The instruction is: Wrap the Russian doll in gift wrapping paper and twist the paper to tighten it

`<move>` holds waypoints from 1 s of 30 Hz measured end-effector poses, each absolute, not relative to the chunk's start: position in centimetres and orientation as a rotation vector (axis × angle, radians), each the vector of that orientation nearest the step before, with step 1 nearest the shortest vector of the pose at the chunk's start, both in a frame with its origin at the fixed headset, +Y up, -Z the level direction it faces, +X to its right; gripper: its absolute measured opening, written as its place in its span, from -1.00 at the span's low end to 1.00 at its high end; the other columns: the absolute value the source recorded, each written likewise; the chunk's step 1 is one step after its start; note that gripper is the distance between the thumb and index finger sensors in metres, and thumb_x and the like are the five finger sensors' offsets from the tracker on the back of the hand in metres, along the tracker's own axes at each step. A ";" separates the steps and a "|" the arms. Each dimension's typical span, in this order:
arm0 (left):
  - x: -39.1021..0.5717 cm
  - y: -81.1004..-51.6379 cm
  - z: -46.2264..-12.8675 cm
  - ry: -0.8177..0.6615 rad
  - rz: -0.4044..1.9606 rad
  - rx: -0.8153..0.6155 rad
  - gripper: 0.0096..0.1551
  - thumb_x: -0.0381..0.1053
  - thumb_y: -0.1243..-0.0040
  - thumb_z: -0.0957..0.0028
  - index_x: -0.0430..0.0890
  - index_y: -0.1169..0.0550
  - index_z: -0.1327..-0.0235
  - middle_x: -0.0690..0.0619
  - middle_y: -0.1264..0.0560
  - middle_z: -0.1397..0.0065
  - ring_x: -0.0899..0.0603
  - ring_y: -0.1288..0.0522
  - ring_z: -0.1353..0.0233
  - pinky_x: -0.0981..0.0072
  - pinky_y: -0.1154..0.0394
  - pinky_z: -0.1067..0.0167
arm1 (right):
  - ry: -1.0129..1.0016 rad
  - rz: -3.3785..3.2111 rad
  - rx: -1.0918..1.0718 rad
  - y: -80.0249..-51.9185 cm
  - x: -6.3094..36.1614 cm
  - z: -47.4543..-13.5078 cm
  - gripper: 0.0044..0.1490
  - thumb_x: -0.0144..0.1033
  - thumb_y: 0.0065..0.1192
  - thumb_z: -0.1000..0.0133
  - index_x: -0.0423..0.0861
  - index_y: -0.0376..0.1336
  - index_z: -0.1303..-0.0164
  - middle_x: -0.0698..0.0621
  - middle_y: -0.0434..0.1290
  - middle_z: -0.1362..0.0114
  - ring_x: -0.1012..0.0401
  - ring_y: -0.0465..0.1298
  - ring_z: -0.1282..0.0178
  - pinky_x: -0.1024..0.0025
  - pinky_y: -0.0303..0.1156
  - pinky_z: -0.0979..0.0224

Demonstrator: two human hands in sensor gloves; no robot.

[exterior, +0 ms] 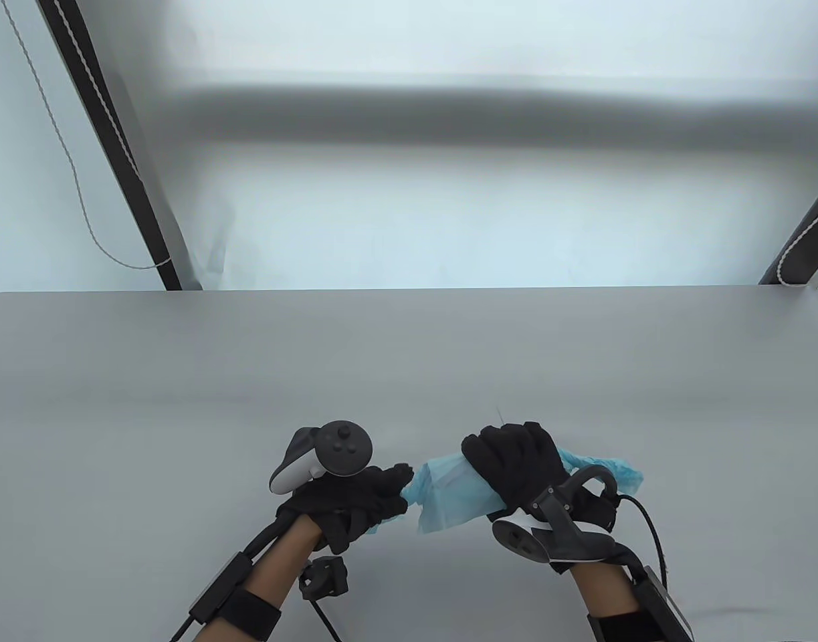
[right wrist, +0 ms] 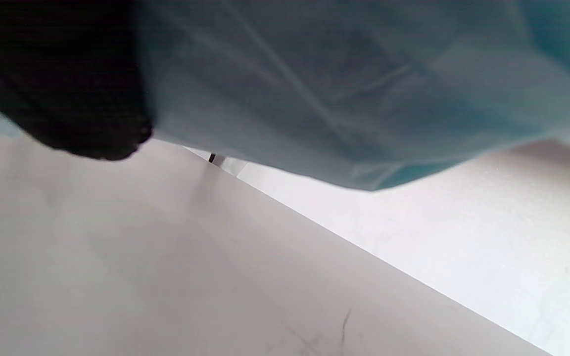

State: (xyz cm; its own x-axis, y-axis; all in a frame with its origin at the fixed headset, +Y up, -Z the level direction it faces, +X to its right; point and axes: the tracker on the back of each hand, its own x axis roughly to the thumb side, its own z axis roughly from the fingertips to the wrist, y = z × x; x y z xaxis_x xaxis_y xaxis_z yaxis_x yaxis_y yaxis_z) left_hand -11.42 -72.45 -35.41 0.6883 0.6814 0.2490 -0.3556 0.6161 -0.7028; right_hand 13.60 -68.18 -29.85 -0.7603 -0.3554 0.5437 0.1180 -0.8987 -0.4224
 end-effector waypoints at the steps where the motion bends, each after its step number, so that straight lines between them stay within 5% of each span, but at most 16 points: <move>1: -11.4 -72.5 -35.3 -0.512 0.607 -0.661 -0.27 -0.03 -0.23 -0.15 -0.33 -0.37 -0.52 -0.36 -0.37 -0.37 -0.32 -0.34 -0.30 -0.40 -0.26 -0.28 | 0.540 -2.675 -0.937 -68.2 13.6 -29.8 0.58 0.22 0.75 0.14 -0.07 -0.16 -0.85 -0.26 0.19 -0.75 -0.17 0.29 -0.66 -0.29 0.16 -0.74; 4: -11.3 -72.6 -35.3 -0.485 0.545 -0.591 -0.33 0.04 -0.26 -0.08 -0.26 -0.44 -0.37 -0.29 -0.33 -0.44 -0.37 -0.26 -0.37 -0.40 -0.20 -0.32 | 0.546 -2.672 -0.942 -68.1 13.6 -29.9 0.58 0.22 0.75 0.13 -0.08 -0.16 -0.85 -0.27 0.19 -0.75 -0.18 0.29 -0.66 -0.29 0.16 -0.74; 8: -11.5 -73.1 -35.4 -0.523 0.623 -0.611 -0.36 0.07 -0.27 -0.09 -0.25 -0.43 -0.31 -0.46 -0.10 -0.70 -0.56 -0.07 -0.56 -0.36 -0.16 -0.36 | 0.549 -2.686 -0.950 -68.3 13.7 -30.0 0.58 0.22 0.75 0.13 -0.08 -0.16 -0.85 -0.27 0.19 -0.75 -0.18 0.28 -0.66 -0.29 0.16 -0.74; 15: -10.7 -72.5 -34.2 -0.546 0.719 -0.558 -0.43 0.02 -0.36 -0.18 -0.31 -0.40 -0.19 -0.31 -0.47 -0.58 -0.50 -0.44 -0.54 -0.37 -0.39 -0.29 | 0.532 -2.712 -0.940 -68.5 13.9 -30.1 0.59 0.22 0.74 0.12 -0.08 -0.19 -0.86 -0.26 0.17 -0.76 -0.18 0.27 -0.67 -0.31 0.17 -0.73; 22: -9.1 -71.2 -32.9 -0.529 0.567 -0.205 -0.49 -0.05 -0.40 -0.14 -0.34 -0.40 -0.06 -0.14 -0.62 -0.35 -0.24 -0.70 -0.21 -0.20 -0.61 -0.09 | 0.555 -2.742 -0.899 -68.2 14.0 -30.2 0.59 0.22 0.74 0.11 -0.10 -0.18 -0.86 -0.28 0.17 -0.76 -0.19 0.27 -0.66 -0.33 0.17 -0.71; 28: -9.7 -71.8 -33.8 -0.509 0.522 -0.362 -0.30 0.02 -0.30 -0.19 -0.29 -0.25 -0.37 -0.21 -0.56 -0.41 -0.05 -0.70 0.02 -0.04 -0.63 0.01 | 0.541 -2.749 -0.896 -68.3 14.2 -30.1 0.59 0.23 0.74 0.12 -0.10 -0.17 -0.86 -0.28 0.18 -0.75 -0.19 0.27 -0.66 -0.34 0.18 -0.71; 29: -9.8 -71.9 -34.0 -0.535 0.535 -0.404 -0.08 0.00 -0.30 -0.21 -0.16 -0.03 -0.61 -0.15 -0.57 -0.39 -0.06 -0.70 0.02 -0.06 -0.62 0.01 | 0.535 -2.747 -0.910 -68.3 14.0 -30.0 0.59 0.22 0.75 0.12 -0.09 -0.17 -0.86 -0.28 0.18 -0.75 -0.19 0.27 -0.66 -0.33 0.18 -0.71; 30: -10.1 -72.0 -34.3 -0.537 0.560 -0.438 0.04 -0.01 -0.31 -0.21 -0.20 0.09 -0.65 -0.18 -0.57 -0.40 -0.08 -0.70 0.03 -0.06 -0.62 0.03 | 0.537 -2.746 -0.922 -68.3 13.9 -30.0 0.59 0.23 0.74 0.12 -0.09 -0.17 -0.86 -0.27 0.19 -0.75 -0.18 0.28 -0.66 -0.33 0.18 -0.71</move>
